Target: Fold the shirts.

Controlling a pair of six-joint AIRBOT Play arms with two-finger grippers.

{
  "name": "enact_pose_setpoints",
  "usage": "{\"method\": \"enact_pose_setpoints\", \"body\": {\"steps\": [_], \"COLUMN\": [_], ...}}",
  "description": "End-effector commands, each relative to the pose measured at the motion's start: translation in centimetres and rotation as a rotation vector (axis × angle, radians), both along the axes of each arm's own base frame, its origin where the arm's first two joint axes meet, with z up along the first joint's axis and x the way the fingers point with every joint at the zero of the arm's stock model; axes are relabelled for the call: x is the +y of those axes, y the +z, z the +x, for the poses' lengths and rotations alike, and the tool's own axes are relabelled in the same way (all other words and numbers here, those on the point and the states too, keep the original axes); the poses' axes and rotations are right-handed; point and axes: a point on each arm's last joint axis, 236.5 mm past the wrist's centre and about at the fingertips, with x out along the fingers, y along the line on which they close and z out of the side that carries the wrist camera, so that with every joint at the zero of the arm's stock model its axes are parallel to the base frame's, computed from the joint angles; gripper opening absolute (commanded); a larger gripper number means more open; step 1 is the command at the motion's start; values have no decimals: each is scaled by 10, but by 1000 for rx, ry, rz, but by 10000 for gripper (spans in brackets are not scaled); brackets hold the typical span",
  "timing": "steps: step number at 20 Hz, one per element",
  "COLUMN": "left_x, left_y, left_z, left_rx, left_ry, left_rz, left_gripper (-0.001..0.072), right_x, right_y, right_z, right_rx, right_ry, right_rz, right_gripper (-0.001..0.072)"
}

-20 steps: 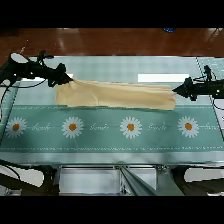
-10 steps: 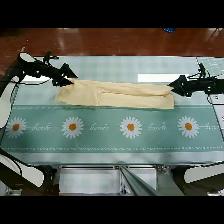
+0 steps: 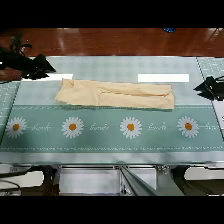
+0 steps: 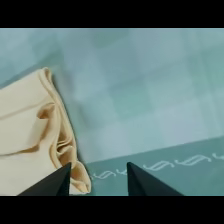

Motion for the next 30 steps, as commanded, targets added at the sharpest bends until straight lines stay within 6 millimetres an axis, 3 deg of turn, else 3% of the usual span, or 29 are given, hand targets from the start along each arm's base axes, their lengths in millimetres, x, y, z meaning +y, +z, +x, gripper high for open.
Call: {"method": "enact_pose_setpoints", "body": {"steps": [1,3,5,8,12,20,22,23,24,26,27,30], "left_x": [-26,-63,-92,-118,-129,-129,-129,-129,-129,-132,-134,-146], "left_y": [57,47,22,-3,-10,-19,-20,-21,-20,-19,-19,-19], "left_z": [-22,-57,-86,-106,-106,-105,-105,-105,-104,-105,-105,-105], "left_rx": [-312,-357,-335,-266,-247,-224,-220,-219,-221,-221,-226,-232], "left_ry": [8,-50,-117,-170,-184,-185,-185,-185,-184,-188,-194,-206], "left_rz": [92,80,66,44,26,30,30,31,31,23,24,3], "left_gripper": [505,506,506,506,506,506,506,506,477,62,19,19], "right_x": [-5,25,45,61,82,140,154,161,166,167,162,145], "right_y": [-29,-47,-52,-53,-54,-82,-77,-69,-61,-43,-35,-2], "right_z": [-29,-29,-23,-8,12,24,27,29,30,31,31,16], "right_rx": [30,6,-13,-25,-38,35,7,-18,-24,-41,-58,-108], "right_ry": [-131,-162,-153,-149,-79,29,91,146,174,210,214,267], "right_rz": [-18,96,157,202,213,265,266,270,287,301,283,132], "right_gripper": [406,406,406,406,406,391,107,20,20,20,20,20]}}
